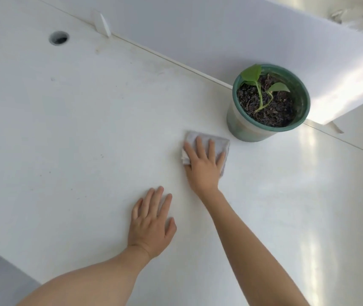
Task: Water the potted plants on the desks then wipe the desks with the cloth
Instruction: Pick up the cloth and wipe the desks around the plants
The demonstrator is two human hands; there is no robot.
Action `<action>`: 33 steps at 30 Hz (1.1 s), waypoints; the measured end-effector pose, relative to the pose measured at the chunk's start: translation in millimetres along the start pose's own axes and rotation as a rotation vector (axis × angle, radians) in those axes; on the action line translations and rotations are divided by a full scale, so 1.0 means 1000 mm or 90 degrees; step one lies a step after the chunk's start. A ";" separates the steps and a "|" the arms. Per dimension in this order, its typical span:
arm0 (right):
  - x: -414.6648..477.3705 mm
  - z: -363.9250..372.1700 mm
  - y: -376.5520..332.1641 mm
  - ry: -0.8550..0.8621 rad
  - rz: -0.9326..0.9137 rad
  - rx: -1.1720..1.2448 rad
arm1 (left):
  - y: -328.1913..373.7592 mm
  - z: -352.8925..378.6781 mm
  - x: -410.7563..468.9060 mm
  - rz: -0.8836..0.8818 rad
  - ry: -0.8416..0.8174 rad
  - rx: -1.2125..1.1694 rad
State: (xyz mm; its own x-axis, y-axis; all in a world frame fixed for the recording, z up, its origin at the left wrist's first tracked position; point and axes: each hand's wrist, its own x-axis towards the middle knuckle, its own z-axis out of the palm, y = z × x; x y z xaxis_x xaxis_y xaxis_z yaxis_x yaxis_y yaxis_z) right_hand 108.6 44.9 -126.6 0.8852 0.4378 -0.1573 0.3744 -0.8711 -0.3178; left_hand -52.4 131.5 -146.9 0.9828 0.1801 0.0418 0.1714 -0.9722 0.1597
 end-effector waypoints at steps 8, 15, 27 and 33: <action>0.125 -0.026 -0.023 -0.062 0.037 0.032 | -0.001 0.003 0.000 0.015 0.026 -0.004; 0.013 -0.003 0.000 -0.094 -0.349 -0.096 | 0.000 0.004 -0.001 0.011 0.029 0.008; -0.013 -0.081 0.189 0.170 0.321 0.084 | 0.001 0.007 -0.002 0.008 0.057 0.001; -0.007 -0.042 0.112 0.164 0.447 0.063 | 0.002 0.005 -0.001 0.006 0.050 0.001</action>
State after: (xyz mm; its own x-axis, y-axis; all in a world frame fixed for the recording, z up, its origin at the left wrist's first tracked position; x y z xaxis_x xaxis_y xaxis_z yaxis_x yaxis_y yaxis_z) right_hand 156.1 -64.6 -121.3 0.9479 -0.2892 -0.1334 -0.3170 -0.8971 -0.3078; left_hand -52.4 129.1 -151.6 0.9760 0.1817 0.1201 0.1620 -0.9742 0.1573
